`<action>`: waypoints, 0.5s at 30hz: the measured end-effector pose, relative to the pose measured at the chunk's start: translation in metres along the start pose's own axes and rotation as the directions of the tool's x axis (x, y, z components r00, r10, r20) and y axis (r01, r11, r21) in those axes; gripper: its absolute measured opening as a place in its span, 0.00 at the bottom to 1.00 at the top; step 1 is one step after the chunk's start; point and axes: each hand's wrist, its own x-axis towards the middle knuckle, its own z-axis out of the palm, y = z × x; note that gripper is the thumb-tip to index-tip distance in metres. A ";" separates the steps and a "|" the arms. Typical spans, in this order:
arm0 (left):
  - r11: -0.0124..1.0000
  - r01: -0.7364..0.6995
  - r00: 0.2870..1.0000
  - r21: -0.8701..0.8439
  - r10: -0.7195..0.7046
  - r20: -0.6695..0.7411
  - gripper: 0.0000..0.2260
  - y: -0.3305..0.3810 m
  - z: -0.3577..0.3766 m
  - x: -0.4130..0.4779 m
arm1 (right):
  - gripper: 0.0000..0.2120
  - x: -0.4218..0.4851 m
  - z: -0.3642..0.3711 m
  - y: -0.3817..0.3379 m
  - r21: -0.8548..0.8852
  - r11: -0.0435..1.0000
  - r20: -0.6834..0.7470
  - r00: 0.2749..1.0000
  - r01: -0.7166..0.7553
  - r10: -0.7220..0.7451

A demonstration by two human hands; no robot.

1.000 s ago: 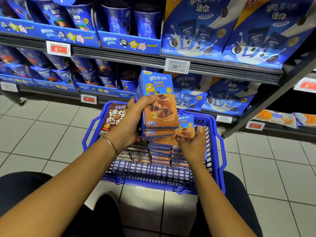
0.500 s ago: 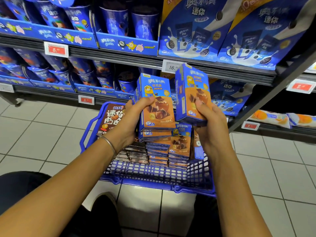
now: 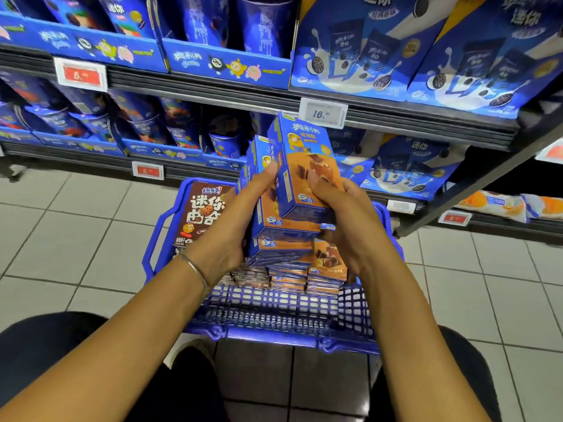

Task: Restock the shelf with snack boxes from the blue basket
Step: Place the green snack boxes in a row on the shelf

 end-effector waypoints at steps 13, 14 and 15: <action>0.976 -0.189 0.973 -0.105 0.172 -0.153 0.41 0.178 0.045 -0.144 | 0.13 -0.076 0.089 -0.227 0.010 0.997 0.056 0.996 -0.073 0.073; 0.967 -0.241 0.961 -0.084 0.226 -0.162 0.39 0.201 0.057 -0.163 | 0.11 -0.088 0.094 -0.257 0.025 0.998 0.076 0.995 -0.060 0.057; 0.955 -0.293 0.944 -0.050 0.281 -0.174 0.36 0.225 0.068 -0.181 | 0.10 -0.101 0.099 -0.289 0.034 0.999 0.093 0.995 -0.043 0.039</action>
